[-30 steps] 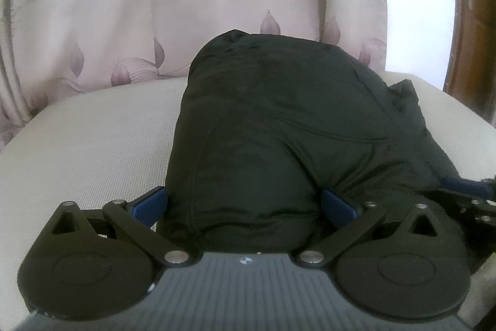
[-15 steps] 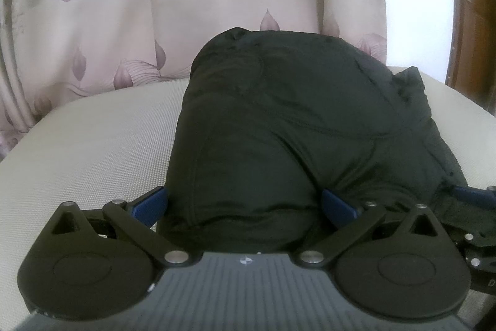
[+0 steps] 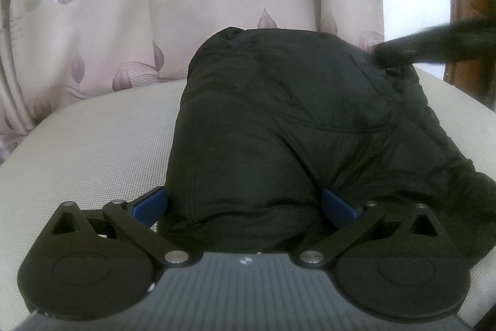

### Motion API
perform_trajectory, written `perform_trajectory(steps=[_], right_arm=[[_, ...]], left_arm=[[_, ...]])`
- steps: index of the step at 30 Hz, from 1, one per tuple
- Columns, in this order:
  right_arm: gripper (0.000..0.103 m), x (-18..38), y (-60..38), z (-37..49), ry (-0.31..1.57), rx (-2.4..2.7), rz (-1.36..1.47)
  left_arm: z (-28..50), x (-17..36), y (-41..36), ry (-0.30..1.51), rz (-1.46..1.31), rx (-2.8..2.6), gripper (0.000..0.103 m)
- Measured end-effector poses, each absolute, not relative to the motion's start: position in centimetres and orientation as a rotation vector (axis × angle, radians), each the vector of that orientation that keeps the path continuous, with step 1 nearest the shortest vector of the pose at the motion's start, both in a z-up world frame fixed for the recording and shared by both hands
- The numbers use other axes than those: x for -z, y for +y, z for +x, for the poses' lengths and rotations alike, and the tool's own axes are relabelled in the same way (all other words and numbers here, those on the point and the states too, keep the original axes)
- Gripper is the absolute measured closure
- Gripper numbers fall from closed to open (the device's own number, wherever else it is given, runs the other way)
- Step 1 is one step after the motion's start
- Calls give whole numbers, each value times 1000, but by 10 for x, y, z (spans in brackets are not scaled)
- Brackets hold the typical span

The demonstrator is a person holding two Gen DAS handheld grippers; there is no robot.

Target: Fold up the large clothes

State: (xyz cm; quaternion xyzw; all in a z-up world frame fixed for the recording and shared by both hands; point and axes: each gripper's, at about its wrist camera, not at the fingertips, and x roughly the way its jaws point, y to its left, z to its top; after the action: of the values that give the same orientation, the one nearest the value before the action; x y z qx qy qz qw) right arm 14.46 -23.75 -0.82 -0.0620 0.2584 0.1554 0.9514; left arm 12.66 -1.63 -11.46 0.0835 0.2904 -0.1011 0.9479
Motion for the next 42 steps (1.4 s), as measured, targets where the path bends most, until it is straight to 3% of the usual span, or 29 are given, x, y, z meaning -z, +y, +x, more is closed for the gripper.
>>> perform_trajectory(steps=[8, 15, 21, 27, 31, 35, 38, 42], right_arm=[[45, 54, -236, 227, 836, -323, -6], [44, 64, -231, 228, 878, -318, -41], [42, 35, -240, 150, 677, -303, -10], [43, 62, -246, 64, 586, -234, -88], [43, 87, -255, 63, 622, -235, -22], [41, 69, -267, 71, 625, -267, 59], [29, 56, -300, 64, 574, -235, 205], [28, 66, -322, 75, 643, -229, 277]], left_arm=[[125, 117, -19, 588, 190, 200, 0], [126, 117, -18, 602, 182, 193, 0], [126, 117, -15, 600, 165, 194, 0], [124, 118, -15, 595, 160, 193, 0], [123, 119, -17, 590, 166, 188, 0], [118, 111, -8, 566, 143, 182, 0], [118, 106, -3, 558, 149, 196, 0], [123, 106, -2, 569, 147, 225, 0]])
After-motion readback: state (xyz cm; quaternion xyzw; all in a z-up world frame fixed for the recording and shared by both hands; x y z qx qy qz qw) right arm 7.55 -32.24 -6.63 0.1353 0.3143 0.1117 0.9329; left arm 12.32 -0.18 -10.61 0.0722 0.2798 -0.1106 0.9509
